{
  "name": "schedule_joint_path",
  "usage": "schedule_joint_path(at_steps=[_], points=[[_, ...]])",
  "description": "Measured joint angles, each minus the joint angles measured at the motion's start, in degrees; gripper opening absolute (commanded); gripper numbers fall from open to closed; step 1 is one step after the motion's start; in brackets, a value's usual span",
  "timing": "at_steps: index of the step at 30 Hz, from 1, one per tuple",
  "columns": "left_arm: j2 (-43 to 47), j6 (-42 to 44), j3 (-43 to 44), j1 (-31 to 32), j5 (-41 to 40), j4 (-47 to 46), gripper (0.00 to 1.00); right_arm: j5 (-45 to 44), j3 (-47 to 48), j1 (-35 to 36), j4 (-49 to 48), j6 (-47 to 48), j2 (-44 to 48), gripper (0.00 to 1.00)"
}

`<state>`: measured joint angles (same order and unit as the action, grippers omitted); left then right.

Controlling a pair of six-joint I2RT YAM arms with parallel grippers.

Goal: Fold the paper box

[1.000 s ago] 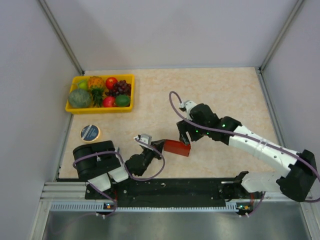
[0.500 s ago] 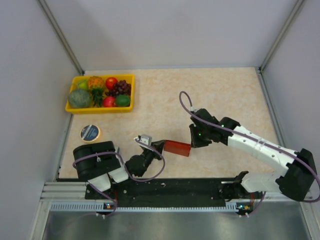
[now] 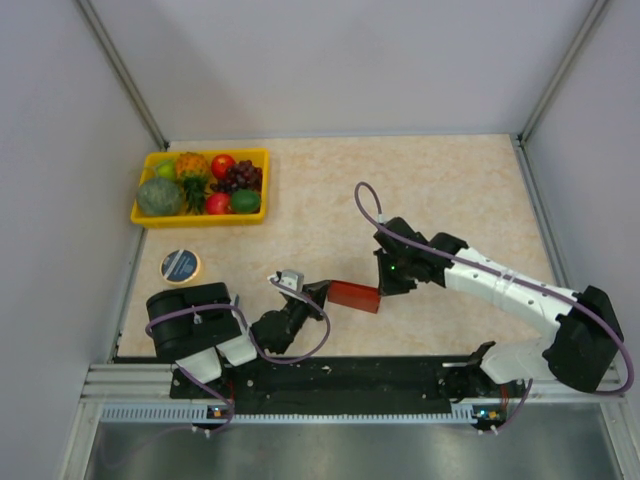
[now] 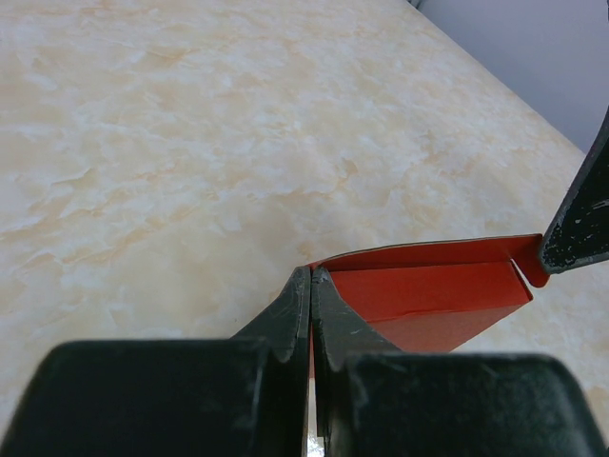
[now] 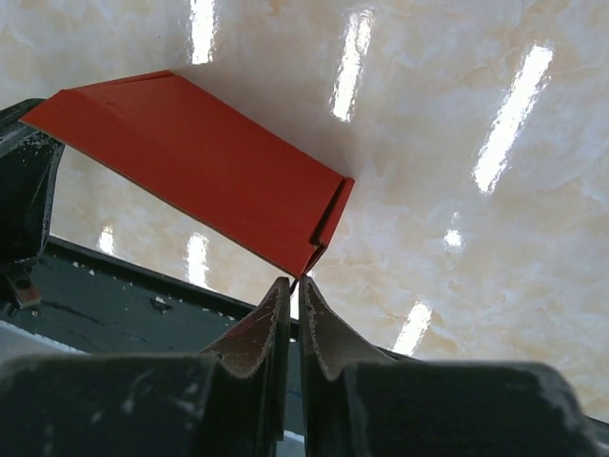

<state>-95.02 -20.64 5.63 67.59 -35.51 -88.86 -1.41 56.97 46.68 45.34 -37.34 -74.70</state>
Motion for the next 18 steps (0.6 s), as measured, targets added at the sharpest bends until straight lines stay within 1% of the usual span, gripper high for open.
schedule_joint_path(at_steps=[1, 2, 10, 18], points=[[0.0, 0.0, 0.0, 0.0, -0.02, 0.0, 0.0, 0.0, -0.09, 0.0, -0.04, -0.26, 0.0, 0.05], [0.0, 0.0, 0.0, 0.02, -0.04, 0.0, 0.0, 0.0, -0.28, 0.0, -0.2, -0.46, 0.0, 0.0], [0.04, 0.02, 0.0, 0.17, -0.24, 0.0, 0.0, -0.17, -1.09, 0.0, -0.66, -1.86, 0.07, 0.0], [0.04, 0.07, 0.0, 0.24, -0.31, 0.0, 0.0, -2.21, -1.11, 0.09, -1.03, -1.86, 0.07, 0.0]])
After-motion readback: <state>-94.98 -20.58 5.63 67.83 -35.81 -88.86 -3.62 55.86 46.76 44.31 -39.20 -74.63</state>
